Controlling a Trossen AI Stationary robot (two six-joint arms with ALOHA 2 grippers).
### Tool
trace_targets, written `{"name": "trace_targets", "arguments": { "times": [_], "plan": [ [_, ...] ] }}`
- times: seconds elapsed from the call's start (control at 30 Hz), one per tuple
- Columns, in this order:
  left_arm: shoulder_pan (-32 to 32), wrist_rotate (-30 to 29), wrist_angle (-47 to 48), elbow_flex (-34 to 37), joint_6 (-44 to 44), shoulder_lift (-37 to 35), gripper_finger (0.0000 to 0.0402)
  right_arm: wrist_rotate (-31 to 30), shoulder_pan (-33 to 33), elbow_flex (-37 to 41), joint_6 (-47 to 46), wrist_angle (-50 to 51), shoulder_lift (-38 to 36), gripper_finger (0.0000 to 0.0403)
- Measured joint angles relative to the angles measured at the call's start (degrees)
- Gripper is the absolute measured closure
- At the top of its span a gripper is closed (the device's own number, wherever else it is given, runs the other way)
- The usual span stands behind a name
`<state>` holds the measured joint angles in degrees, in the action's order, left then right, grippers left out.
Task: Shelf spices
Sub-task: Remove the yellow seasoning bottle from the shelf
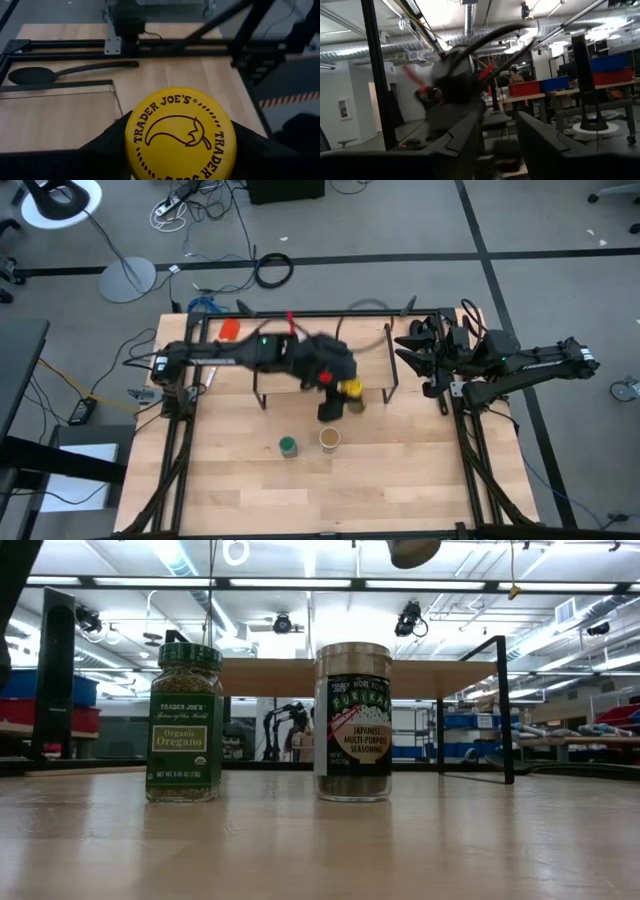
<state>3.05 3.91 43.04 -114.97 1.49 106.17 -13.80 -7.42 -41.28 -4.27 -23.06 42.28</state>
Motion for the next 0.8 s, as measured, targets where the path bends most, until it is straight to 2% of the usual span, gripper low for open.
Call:
{"name": "trace_targets", "arguments": {
  "times": [0.27,0.4,0.57,0.8],
  "plan": [
    [7.79,-5.38,-13.41,10.69,0.65,0.11,0.0191,3.25,0.0,0.0,1.92,-2.68,-0.02,0.0266],
    [8.35,-8.58,-21.78,18.08,3.57,0.11,0.0191,6.53,-0.06,0.0,1.76,-3.77,-0.02,0.0266],
    [7.43,-8.61,-31.9,25.33,9.09,0.17,0.0191,8.06,-0.64,0.0,1.55,-4.4,-0.02,0.0266],
    [6.69,-8.6,-33.11,26.72,12.65,2.9,0.0191,8.04,-0.87,0.0,1.5,-4.8,-0.02,0.0266]
  ]
}}
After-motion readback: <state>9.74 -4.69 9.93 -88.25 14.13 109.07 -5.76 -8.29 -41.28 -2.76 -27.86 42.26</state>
